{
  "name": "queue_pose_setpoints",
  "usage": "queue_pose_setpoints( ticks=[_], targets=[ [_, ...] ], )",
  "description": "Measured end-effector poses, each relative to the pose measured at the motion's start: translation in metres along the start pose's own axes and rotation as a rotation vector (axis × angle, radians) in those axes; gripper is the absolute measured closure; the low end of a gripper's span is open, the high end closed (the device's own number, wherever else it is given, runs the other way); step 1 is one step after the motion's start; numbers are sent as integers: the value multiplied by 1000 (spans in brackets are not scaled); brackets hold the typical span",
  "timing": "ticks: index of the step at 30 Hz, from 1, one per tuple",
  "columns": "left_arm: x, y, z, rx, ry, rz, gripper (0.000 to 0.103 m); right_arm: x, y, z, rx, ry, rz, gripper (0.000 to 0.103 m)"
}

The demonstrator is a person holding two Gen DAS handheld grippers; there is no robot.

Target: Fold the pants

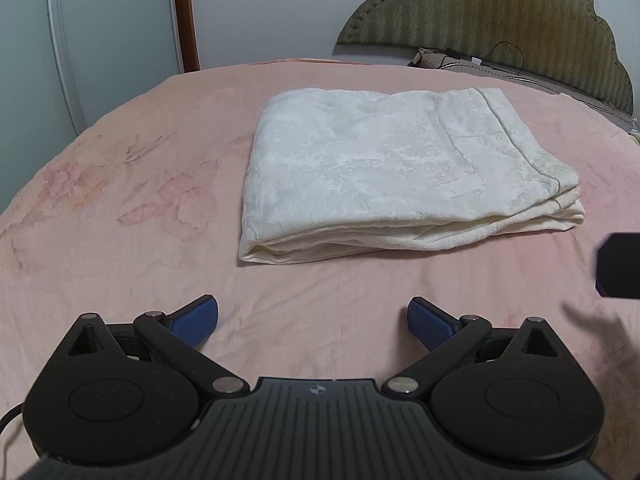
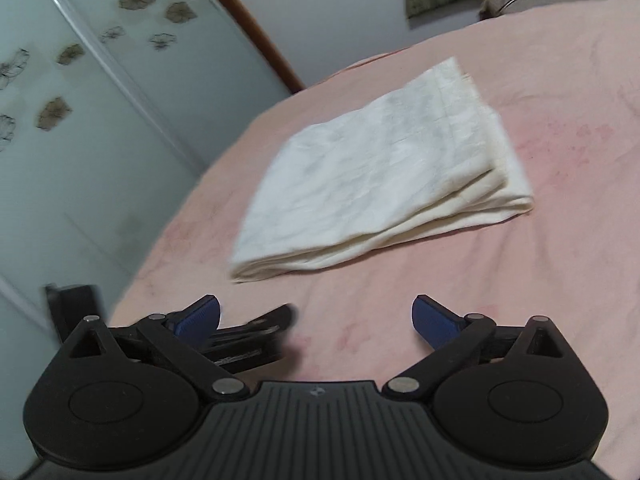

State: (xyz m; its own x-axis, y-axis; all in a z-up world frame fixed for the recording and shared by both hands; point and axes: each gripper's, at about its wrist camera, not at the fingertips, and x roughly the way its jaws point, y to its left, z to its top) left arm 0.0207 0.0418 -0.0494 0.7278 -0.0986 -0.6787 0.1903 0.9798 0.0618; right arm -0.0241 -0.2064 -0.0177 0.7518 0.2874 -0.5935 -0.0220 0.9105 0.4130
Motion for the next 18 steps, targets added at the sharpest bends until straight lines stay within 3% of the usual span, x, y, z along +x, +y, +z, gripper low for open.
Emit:
queue_pose_setpoints(
  ticks=[2,4,18],
  targets=[
    [0,-1,-2,6,-5,4,0,12,5,-4,-75,0,-174,0],
    [0,-2,-2,12,-12,9,0,21,7,-10,-139,0,-240,0],
    [1,-3,-7,2,-39,17,0,33,6,-21,-249,-29,-295,0]
  ],
)
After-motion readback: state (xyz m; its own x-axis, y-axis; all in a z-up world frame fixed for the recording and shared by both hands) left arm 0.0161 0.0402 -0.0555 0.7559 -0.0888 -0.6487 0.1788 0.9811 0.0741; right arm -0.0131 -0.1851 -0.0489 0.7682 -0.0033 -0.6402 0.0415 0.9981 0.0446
